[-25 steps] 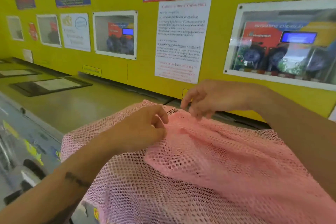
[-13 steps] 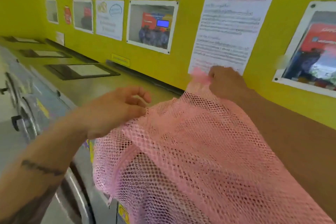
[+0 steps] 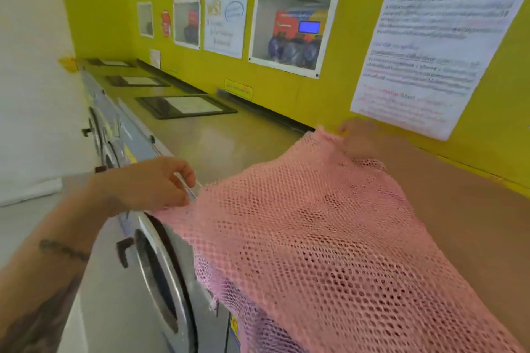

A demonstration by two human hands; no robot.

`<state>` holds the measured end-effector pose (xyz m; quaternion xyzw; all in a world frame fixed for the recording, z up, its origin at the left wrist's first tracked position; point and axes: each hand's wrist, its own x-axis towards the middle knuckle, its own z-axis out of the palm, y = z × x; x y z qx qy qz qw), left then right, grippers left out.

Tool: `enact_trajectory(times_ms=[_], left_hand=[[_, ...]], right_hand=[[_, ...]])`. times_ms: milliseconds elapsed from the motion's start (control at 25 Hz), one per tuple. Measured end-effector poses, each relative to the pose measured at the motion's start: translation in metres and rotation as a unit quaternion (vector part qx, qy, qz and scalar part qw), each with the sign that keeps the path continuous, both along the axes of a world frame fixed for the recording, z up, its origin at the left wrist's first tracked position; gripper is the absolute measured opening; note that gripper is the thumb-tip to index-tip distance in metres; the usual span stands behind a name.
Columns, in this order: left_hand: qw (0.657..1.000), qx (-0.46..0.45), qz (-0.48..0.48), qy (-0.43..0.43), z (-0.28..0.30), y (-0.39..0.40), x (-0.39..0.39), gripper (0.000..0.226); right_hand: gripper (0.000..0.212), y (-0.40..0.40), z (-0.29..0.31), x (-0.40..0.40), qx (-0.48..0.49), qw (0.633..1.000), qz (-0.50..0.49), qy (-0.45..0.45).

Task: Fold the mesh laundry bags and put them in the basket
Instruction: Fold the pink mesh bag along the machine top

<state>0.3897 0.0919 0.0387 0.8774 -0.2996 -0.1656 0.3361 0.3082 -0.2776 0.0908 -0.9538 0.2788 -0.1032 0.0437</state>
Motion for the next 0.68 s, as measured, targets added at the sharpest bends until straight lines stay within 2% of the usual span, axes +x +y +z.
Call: enact_trajectory(times_ms=[40,120,320,440,560,640,680], left_hand=[[0.998,0.045,0.019,-0.038,-0.011,-0.001,0.005,0.018],[0.991,0.076,0.054,-0.092,-0.028,-0.005,0.011,0.020],[0.981,0.073,0.089,-0.156,-0.041,-0.016,0.014,0.021],[0.967,0.010,0.097,-0.235,-0.029,-0.033,0.000,0.013],[0.952,-0.118,0.033,-0.282,-0.002,-0.061,-0.039,0.010],[0.958,-0.153,-0.053,-0.237,0.007,-0.082,-0.068,0.008],[0.966,-0.134,-0.107,-0.191,0.008,-0.091,-0.082,0.013]], right_hand=[[0.042,0.004,-0.010,0.004,0.032,0.998,0.015,0.050],[0.042,0.005,-0.024,0.007,0.048,0.994,0.026,0.095],[0.034,0.001,-0.029,-0.002,0.012,0.984,0.055,0.167],[0.035,-0.001,-0.008,-0.018,-0.027,0.987,0.063,0.144],[0.034,-0.001,0.033,-0.046,-0.071,0.984,0.058,0.155],[0.033,-0.001,0.063,-0.074,-0.103,0.982,0.048,0.150],[0.034,0.001,0.078,-0.090,-0.117,0.980,0.045,0.157]])
